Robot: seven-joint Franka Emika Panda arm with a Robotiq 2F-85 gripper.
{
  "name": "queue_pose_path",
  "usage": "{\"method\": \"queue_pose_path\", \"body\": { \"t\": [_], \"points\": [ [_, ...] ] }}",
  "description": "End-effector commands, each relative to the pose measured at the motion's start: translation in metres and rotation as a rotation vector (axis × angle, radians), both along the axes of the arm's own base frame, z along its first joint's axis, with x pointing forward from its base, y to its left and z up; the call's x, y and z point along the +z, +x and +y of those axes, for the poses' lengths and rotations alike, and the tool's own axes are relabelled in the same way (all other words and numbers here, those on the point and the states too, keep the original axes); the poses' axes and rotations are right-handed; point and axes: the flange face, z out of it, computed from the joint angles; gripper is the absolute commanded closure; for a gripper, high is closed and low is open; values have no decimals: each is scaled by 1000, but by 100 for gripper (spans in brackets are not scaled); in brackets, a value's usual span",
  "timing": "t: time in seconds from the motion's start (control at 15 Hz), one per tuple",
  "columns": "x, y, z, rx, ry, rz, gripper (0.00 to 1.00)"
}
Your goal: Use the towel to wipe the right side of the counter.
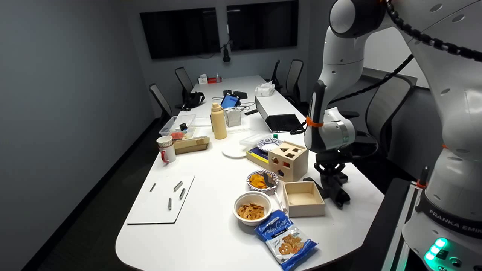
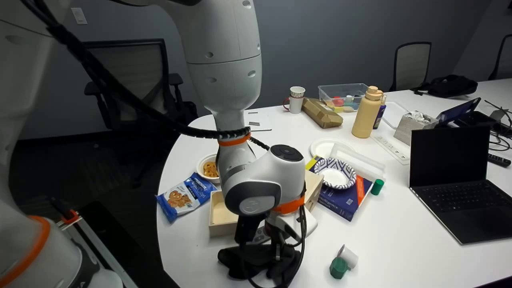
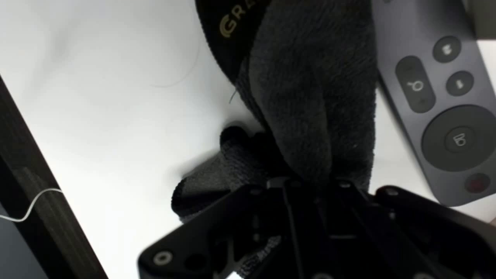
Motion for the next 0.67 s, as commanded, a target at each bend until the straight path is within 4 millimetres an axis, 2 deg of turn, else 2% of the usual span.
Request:
{"method": "queue_pose_path", "body": {
  "t": [0.0, 0.27, 0.47, 0.6],
  "points": [
    [0, 14, -6, -9, -5, -35, 98],
    [4, 12, -34, -47, -56, -49, 98],
    [3, -8, -64, -119, -93, -48, 98],
    [1, -24, -77, -158, -97, -35, 98]
  ]
}}
